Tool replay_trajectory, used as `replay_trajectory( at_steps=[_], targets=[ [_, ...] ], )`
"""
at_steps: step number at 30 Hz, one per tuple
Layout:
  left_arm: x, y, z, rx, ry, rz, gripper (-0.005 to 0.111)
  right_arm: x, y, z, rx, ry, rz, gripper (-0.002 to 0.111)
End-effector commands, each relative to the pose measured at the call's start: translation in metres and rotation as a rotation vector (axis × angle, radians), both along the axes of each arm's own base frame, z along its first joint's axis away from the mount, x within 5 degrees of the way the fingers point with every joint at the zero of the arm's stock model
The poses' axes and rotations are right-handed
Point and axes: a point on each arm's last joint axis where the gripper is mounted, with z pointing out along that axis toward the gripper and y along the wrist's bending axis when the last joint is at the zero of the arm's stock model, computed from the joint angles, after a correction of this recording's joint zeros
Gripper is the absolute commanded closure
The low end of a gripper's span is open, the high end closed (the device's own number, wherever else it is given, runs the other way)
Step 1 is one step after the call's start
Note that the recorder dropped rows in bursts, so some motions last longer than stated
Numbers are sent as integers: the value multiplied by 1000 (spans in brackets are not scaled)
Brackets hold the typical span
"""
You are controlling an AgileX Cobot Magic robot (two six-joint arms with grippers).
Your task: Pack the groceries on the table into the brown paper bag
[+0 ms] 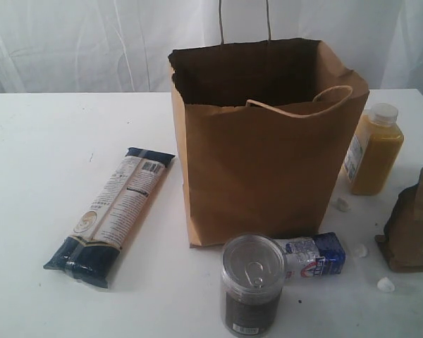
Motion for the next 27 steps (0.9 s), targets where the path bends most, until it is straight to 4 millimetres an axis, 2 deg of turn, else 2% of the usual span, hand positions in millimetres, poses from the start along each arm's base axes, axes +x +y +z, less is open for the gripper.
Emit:
replay_trajectory(
  at_steps=[1,27],
  targets=[
    [-13,5,1,41,44,-47,2,0,-9,0,12,-16,-126,108],
    [-12,6,2,43,45,-33,2,-1,-10,0,12,-17,-150,108]
  ],
)
